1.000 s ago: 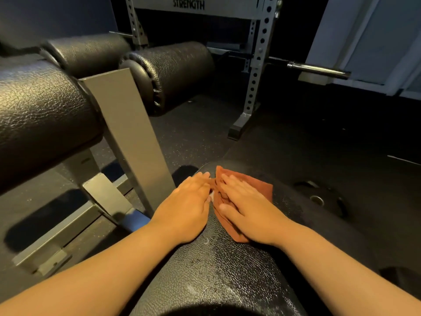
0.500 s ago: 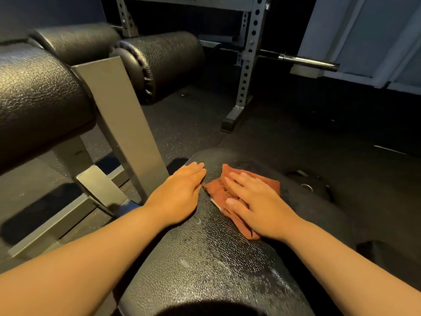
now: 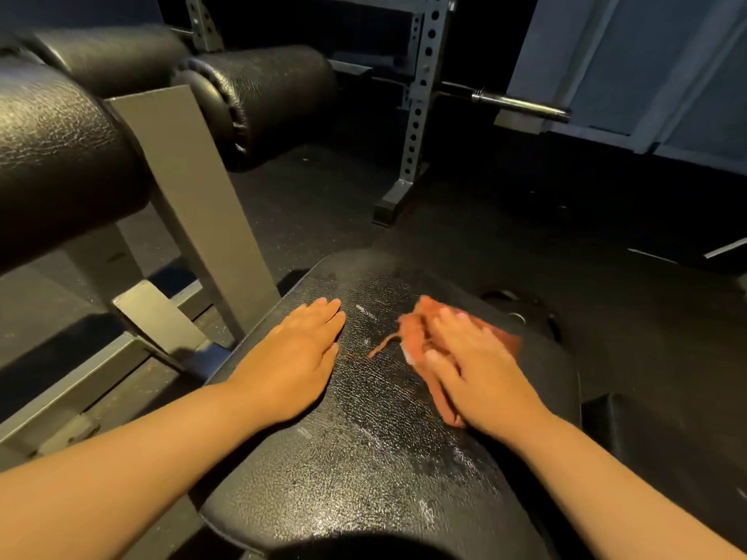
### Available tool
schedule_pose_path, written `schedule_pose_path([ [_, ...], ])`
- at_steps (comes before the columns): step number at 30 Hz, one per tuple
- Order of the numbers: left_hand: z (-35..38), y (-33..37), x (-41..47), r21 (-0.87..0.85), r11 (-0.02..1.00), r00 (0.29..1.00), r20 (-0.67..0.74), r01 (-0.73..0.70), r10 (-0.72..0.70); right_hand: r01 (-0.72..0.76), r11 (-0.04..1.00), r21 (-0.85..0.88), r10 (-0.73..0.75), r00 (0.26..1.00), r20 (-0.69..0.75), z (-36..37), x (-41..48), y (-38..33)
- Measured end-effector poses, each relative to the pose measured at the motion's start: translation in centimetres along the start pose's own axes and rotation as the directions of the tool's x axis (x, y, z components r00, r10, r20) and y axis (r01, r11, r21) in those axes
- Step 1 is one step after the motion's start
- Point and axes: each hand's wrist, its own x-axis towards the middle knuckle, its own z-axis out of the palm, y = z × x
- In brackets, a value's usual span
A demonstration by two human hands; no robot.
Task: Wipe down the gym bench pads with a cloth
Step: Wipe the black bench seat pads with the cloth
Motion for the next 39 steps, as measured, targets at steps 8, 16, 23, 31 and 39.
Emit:
schedule_pose_path([
  [8, 0.3, 0.2, -0.7, 0.029, 0.999, 1.000, -0.006, -0.016, 0.017, 0.187, 0.979, 0.084, -0.196, 0.973, 0.119, 1.3, -3.2, -6.7],
  [16, 0.2, 0.3, -0.5, 0.047, 0.999, 1.000, 0.007, 0.020, -0.021, -0.051, 0.997, -0.063, 0.053, 0.998, 0.030, 1.3, -1.0, -3.8],
  [23, -0.2, 0.7, -0.6, 0.053, 0.998, 0.999, 0.023, 0.030, -0.031, 0.296, 0.955, 0.018, -0.293, 0.936, 0.193, 0.3, -4.9, -2.8],
  [31, 0.2, 2.0, -1.6, -0.033, 0.997, 0.997, -0.022, 0.075, -0.076, -0.117, 0.993, -0.009, 0.114, 0.982, -0.148, 3.2, -4.8, -5.5],
  [39, 1.1, 5.3, -2.5, -0.053, 0.999, 0.999, 0.032, 0.004, -0.002, -0.040, 0.995, -0.088, 0.045, 0.998, 0.048, -0.5, -6.1, 2.2],
])
